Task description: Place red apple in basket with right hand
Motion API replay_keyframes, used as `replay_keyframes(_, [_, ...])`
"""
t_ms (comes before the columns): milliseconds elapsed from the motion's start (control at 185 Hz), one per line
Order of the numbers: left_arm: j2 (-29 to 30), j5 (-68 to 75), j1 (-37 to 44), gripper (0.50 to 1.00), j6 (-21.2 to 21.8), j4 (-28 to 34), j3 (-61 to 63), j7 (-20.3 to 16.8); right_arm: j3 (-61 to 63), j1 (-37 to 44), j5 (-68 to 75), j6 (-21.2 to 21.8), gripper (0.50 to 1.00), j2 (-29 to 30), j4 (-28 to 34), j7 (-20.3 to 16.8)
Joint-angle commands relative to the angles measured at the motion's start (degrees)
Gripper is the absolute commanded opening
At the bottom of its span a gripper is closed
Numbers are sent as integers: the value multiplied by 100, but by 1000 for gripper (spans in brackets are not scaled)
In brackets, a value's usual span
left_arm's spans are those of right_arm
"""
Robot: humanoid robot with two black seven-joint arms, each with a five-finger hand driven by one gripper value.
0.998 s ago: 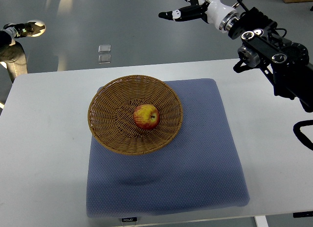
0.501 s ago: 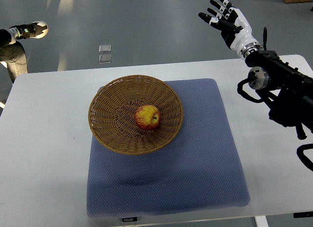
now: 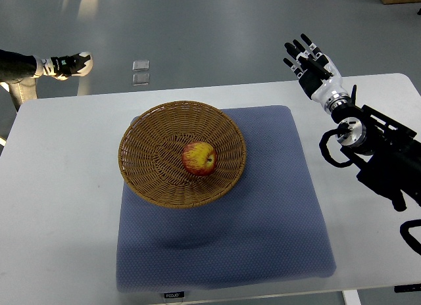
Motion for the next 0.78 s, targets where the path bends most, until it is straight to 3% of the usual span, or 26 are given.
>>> replay_keyframes(0, [0, 0, 0, 1000, 3, 0, 0, 0, 11, -47, 2, 54, 921, 1, -3, 17])
replay_keyframes(140, [0, 0, 0, 1000, 3, 0, 0, 0, 2, -108, -7, 63, 921, 1, -11, 105])
replay_keyframes(351, [0, 0, 0, 1000, -5, 0, 0, 0, 2, -346, 2, 54, 921, 9, -11, 544])
replay_keyframes(777, [0, 0, 0, 1000, -5, 0, 0, 0, 11, -390, 2, -42, 921, 1, -29, 553])
